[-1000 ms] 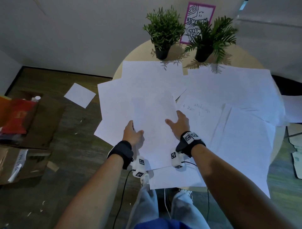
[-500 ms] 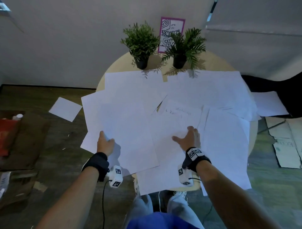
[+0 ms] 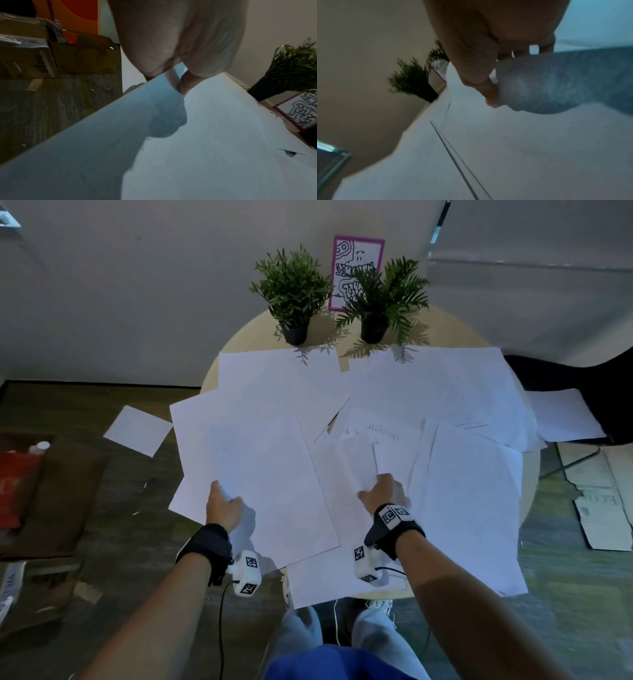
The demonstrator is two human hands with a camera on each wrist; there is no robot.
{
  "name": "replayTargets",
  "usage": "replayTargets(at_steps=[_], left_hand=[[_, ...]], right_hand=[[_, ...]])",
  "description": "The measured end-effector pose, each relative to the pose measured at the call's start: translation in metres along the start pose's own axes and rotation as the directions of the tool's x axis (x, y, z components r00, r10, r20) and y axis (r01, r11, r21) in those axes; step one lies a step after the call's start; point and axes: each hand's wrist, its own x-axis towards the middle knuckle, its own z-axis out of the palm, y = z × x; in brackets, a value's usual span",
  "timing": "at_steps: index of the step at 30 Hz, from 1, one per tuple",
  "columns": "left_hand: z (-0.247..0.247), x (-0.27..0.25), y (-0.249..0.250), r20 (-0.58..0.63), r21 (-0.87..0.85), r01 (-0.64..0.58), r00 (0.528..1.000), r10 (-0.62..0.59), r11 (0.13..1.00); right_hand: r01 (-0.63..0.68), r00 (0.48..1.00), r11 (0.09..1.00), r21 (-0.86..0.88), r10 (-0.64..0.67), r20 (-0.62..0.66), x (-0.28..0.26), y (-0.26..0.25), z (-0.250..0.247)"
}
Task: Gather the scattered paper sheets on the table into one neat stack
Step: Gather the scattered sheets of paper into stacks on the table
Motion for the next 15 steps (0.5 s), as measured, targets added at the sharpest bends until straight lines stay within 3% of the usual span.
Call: replayTargets(at_steps=[3,5,9,15], left_hand=[[-0.002,-0.004,0.004,0.012,-0.002,0.003,1.000,-0.003,1.000],[-0.004,-0.005,0.007,0.018,0.008,0.003,1.000,-0.003,1.000],[-0.004,-0.008,0.011,0.010,0.019,0.011,1.000,-0.011,1.000],[-0.004,-0.007,0.007,0.101,-0.119,0.047,0.994,-0.035,0.992]], right_hand=[[0.055,0.998,0.981,0.188,-0.046,-0.054,-0.001,0.004,-0.014],[0.120,0.985,0.944,0.306,-0.075,-0.155,-0.002,-0.001,-0.035],[0.366,0.903,0.852,0.373,-0.228,-0.365,-0.005,-0.028,-0.084],[0.615,0.788,0.597,0.515,-0.470,-0.397,-0.044,-0.097,-0.127]])
